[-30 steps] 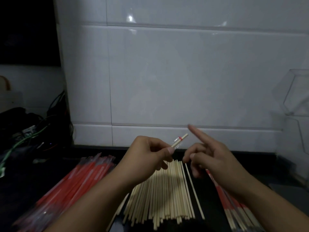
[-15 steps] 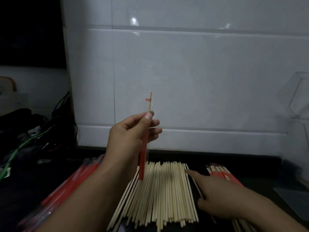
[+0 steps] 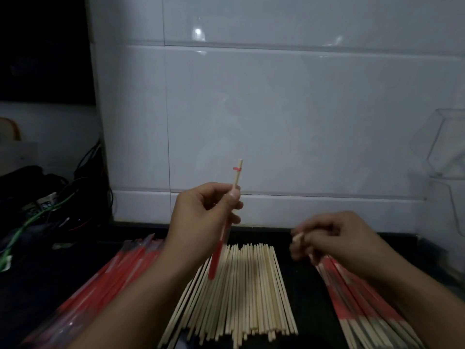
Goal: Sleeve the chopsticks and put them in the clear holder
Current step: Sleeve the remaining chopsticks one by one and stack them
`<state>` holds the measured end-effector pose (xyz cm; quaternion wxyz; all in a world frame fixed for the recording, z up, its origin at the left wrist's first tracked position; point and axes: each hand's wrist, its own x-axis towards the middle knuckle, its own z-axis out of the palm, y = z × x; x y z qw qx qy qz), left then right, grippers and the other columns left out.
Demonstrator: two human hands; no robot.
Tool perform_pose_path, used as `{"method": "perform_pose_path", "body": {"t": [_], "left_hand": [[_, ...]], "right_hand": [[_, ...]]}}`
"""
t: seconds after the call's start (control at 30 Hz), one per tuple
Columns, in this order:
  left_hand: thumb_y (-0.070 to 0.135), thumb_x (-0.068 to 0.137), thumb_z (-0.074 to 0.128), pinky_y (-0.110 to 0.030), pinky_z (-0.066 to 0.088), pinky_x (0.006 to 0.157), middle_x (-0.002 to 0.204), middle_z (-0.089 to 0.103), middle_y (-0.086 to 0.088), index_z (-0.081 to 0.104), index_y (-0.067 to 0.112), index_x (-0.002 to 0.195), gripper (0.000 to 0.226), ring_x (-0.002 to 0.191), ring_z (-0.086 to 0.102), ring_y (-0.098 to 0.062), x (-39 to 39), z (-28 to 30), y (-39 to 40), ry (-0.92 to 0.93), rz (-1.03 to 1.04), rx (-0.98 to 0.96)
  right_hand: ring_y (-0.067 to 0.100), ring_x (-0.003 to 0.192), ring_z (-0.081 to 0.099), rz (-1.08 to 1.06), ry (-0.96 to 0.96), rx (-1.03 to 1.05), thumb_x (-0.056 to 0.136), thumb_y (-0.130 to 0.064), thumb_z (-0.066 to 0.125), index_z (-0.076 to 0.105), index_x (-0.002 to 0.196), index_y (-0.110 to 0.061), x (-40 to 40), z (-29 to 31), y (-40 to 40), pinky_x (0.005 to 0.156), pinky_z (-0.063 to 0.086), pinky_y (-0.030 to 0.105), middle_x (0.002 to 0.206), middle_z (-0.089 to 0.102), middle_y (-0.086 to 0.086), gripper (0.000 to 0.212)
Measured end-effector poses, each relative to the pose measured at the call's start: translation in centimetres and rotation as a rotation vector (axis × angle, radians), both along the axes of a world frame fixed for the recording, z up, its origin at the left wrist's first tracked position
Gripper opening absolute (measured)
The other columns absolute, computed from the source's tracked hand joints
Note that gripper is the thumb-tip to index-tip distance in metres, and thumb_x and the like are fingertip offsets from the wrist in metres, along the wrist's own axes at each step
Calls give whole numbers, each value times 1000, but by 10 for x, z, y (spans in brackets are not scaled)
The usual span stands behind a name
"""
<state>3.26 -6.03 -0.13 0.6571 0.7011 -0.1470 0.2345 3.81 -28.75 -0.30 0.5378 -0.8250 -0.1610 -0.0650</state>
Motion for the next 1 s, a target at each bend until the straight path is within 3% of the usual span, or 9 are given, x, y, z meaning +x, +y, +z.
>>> {"method": "perform_pose_path", "body": {"t": [0.07, 0.2, 0.33, 0.4, 0.53, 0.67, 0.83, 1.0], "left_hand": [[24, 94, 60, -21, 58, 61, 81, 73, 5, 71, 20, 99, 13, 66, 69, -12, -1, -2, -2, -17, -1, 68], [25, 94, 62, -17, 52, 59, 78, 71, 3, 73, 24, 99, 13, 62, 60, -3, -3, -5, -6, -53, -28, 180], [30, 93, 65, -30, 52, 63, 77, 71, 3, 75, 29, 92, 10, 70, 64, -11, 0, -10, -9, 3, -71, 396], [31, 93, 65, -30, 53, 64, 79, 72, 3, 75, 29, 91, 10, 70, 64, -13, 1, -12, -9, 47, -63, 461], [29, 91, 68, -15, 49, 58, 80, 74, 3, 76, 27, 93, 8, 64, 66, -8, 3, -13, -7, 104, -96, 459], [24, 87, 73, -20, 53, 64, 76, 75, 3, 79, 23, 92, 8, 63, 67, -9, 3, -11, -5, 140, -124, 374], [26, 86, 74, -13, 44, 56, 74, 75, 1, 80, 24, 91, 9, 60, 64, -6, 3, -10, -4, 158, -147, 364], [24, 88, 73, -14, 48, 57, 77, 74, 0, 80, 21, 91, 9, 59, 62, -7, 2, -10, -3, 181, -177, 365]], "right_hand": [[22, 77, 75, -24, -185, 206, 90, 8, 58, 70, 96, -6, -2, 2, 3, 59, 55, 23, 81, 76, 11, 19], [22, 58, 66, -187, -466, 515, 99, -12, 51, 69, 95, -12, 2, 7, -1, 50, 47, 20, 69, 70, 11, 18], [14, 46, 51, -234, -431, 821, 103, -14, 43, 64, 88, -11, 6, 12, -9, 45, 40, 20, 53, 60, 2, 26], [12, 46, 51, -225, -377, 926, 103, -14, 42, 61, 88, -11, 7, 14, -9, 44, 40, 20, 51, 58, 1, 25], [13, 44, 50, -244, -368, 984, 101, -12, 41, 57, 87, -10, 8, 14, -12, 43, 39, 20, 48, 57, 2, 22], [14, 44, 50, -277, -376, 1018, 100, -11, 42, 57, 87, -11, 7, 15, -15, 42, 38, 20, 47, 55, 1, 20], [14, 43, 49, -263, -353, 986, 99, -10, 43, 57, 86, -11, 6, 16, -12, 42, 38, 21, 47, 55, 2, 20], [15, 44, 49, -273, -374, 892, 101, -12, 42, 58, 86, -11, 4, 14, -7, 43, 39, 23, 49, 56, 3, 22]]}}
